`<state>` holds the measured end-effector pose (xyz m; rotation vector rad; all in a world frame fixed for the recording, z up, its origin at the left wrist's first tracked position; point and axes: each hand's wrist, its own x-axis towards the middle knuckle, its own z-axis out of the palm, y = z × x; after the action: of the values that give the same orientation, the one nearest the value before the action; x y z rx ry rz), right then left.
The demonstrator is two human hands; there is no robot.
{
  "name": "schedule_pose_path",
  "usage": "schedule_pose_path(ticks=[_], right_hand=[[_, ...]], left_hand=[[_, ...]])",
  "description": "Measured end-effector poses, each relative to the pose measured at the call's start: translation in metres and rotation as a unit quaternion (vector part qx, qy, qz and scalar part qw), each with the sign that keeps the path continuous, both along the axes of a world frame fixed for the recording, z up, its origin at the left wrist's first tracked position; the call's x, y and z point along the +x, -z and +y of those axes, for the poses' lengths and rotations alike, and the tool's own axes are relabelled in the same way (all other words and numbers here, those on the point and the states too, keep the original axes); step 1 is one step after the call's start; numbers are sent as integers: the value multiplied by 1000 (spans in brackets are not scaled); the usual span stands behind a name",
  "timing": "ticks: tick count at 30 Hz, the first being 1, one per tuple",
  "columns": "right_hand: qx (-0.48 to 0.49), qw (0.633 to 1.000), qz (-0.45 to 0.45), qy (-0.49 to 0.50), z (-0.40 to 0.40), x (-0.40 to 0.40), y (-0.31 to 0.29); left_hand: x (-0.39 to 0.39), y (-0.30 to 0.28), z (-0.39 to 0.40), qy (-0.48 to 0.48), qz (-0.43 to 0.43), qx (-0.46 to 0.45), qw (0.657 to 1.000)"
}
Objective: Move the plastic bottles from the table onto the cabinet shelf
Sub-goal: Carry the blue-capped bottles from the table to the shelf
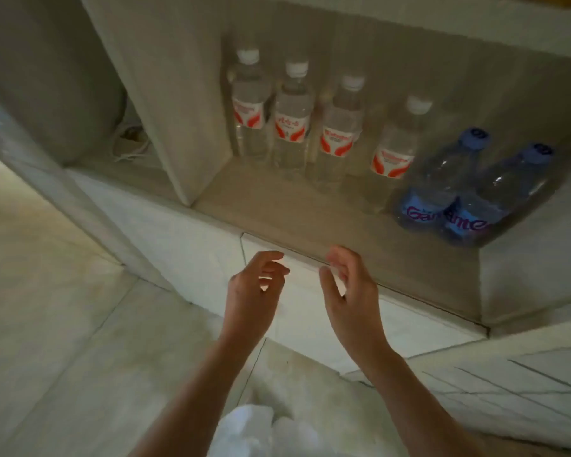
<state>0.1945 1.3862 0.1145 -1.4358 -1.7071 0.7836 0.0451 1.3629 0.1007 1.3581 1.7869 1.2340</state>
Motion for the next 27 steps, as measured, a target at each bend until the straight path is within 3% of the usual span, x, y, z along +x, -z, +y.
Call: schedule_pose_path(ticks=[5, 10, 19, 27], right_hand=[[-45, 975, -13, -218, -29, -46, 12], [-82, 920, -30, -383, -76, -91, 29], [-74, 784, -87, -610, -219, -155, 42], [-49, 660, -123, -740, -402, -189, 53]], left_hand=[[-29, 7, -82, -162, 20, -36, 986], [-37, 18, -194, -356, 11, -69, 932], [-11, 32, -392, -614, -3, -92, 784], [34, 37, -570, -750, -46, -102, 652]])
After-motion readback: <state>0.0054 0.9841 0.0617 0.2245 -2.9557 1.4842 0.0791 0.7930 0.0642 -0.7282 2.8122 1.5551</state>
